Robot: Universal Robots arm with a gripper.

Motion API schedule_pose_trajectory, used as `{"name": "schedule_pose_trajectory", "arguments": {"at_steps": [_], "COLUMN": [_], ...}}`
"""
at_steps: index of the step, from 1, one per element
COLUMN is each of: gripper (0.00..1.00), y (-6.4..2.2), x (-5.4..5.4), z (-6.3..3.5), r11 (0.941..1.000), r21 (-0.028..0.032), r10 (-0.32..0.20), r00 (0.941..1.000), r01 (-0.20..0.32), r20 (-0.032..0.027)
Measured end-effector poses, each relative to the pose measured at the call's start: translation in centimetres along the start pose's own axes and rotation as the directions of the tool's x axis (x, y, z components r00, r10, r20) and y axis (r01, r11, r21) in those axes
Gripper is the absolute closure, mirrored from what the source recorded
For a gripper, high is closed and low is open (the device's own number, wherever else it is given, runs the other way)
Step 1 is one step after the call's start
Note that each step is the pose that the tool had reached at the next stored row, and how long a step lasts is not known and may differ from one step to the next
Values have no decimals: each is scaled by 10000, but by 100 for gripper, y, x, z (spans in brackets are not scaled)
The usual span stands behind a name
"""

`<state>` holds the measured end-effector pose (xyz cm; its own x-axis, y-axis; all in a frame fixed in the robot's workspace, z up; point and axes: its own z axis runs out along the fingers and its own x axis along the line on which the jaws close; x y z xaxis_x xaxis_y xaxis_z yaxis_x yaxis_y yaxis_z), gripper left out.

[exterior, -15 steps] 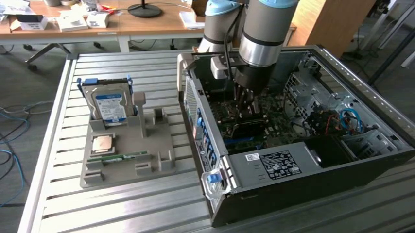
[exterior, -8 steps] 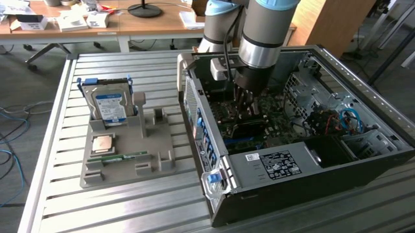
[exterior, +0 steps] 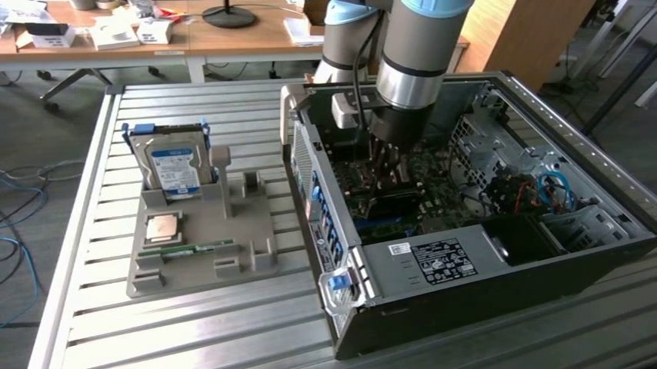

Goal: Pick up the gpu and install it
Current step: 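Press down on the gpu until it lock into place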

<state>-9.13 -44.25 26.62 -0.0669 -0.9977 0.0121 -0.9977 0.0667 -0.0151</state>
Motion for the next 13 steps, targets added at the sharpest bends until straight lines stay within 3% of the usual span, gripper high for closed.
{"name": "schedule_pose_trajectory", "arguments": {"at_steps": [13], "gripper": [89], "y": [2], "x": [11], "z": [34], "r11": [10000], "r21": [-2], "r10": [1], "r00": [10000], "r01": [-1], "r20": [-3]}}
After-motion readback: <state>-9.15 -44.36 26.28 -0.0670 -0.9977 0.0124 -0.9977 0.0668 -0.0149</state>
